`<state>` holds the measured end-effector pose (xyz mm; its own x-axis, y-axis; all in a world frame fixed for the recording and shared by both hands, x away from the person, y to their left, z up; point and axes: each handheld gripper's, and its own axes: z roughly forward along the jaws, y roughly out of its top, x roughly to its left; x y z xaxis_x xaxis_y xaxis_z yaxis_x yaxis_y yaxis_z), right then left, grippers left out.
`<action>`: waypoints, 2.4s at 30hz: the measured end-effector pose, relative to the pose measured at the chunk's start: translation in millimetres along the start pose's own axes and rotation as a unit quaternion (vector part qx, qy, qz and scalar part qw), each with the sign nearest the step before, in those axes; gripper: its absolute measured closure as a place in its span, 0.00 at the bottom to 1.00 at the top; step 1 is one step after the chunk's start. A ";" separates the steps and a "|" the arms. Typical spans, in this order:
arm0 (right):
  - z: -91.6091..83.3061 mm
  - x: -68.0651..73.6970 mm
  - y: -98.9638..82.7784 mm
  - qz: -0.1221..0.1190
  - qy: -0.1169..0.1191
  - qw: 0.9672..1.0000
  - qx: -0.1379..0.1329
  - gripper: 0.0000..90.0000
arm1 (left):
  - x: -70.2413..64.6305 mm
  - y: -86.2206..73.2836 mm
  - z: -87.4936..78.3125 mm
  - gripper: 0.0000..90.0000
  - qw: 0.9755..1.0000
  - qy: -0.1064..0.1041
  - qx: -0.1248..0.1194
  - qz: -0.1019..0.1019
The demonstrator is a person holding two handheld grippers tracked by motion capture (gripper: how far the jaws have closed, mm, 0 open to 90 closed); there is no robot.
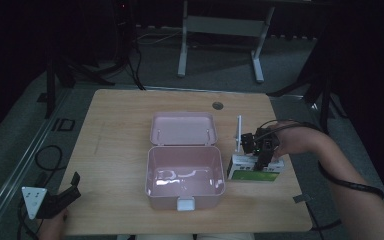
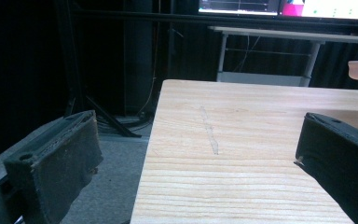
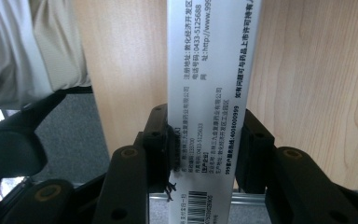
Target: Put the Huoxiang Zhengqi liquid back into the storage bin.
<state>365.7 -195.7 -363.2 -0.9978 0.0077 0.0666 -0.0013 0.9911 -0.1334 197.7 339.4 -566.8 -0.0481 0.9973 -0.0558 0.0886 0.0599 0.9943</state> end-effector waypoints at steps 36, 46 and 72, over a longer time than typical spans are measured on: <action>-61.8 22.2 65.2 -0.006 -0.009 1.000 -0.008 0.69 | -0.8 -0.4 -0.8 0.00 1.000 -0.002 -0.004 0.005; -66.9 28.8 96.3 -0.025 -0.010 1.000 -0.008 0.69 | -0.3 -0.4 -0.9 0.00 1.000 -0.003 -0.004 0.005; -55.6 37.6 165.0 -0.057 0.000 0.998 -0.008 0.69 | -0.2 -0.4 -0.9 0.00 1.000 -0.006 -0.004 0.004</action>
<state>331.7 -24.5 -327.7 -0.9912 -0.1047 0.0810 -0.1132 0.9875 -0.1098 196.8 339.1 -567.1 -0.0359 0.9982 -0.0480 0.0801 0.0508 0.9955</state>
